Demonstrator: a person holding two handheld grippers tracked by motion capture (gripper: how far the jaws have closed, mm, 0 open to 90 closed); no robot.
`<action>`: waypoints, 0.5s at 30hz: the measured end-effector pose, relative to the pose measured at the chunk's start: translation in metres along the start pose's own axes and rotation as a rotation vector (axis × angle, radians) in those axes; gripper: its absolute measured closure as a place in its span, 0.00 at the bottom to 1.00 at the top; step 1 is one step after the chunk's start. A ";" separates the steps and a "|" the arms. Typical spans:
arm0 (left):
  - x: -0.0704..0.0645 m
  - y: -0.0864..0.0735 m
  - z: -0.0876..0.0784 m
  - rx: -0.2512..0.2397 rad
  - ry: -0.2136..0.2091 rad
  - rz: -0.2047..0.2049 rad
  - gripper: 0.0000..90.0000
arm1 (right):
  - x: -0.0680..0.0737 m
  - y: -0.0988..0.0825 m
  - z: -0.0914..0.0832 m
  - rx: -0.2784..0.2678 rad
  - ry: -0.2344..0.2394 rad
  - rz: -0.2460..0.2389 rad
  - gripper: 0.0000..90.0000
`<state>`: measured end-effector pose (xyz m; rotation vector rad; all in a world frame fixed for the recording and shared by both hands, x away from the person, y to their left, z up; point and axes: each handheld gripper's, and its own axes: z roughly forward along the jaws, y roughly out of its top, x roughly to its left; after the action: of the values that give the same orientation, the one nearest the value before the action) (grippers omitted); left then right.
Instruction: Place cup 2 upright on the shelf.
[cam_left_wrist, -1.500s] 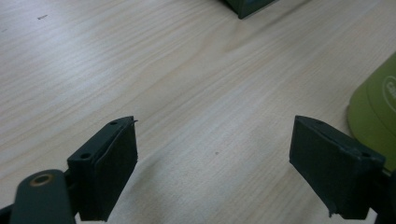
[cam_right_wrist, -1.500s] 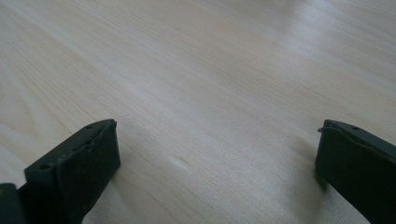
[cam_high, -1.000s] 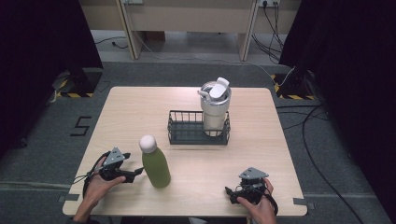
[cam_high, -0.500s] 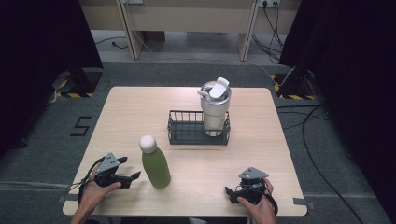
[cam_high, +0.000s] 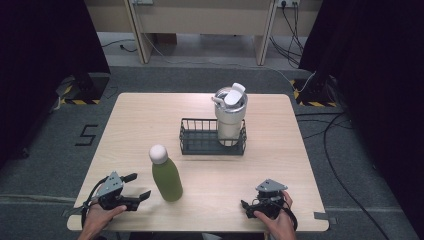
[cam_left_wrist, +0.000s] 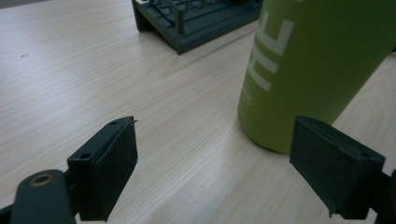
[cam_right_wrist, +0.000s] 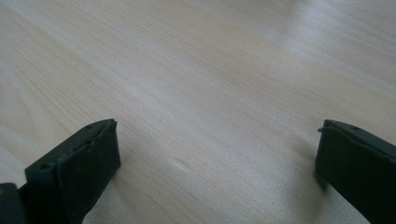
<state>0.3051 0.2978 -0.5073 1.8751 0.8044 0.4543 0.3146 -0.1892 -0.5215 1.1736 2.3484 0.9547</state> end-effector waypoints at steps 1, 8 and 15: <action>-0.002 0.000 0.000 -0.007 -0.006 0.000 0.17 | 0.000 0.000 0.000 0.000 0.000 0.000 0.00; -0.016 0.003 0.001 -0.014 -0.043 0.047 0.17 | 0.000 0.000 0.000 0.000 0.001 -0.001 0.00; -0.020 0.003 0.002 -0.022 -0.071 0.059 0.17 | 0.000 0.000 0.000 0.000 0.001 -0.003 0.00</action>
<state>0.2930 0.2816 -0.5043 1.8873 0.6960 0.4295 0.3147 -0.1891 -0.5215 1.1699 2.3505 0.9548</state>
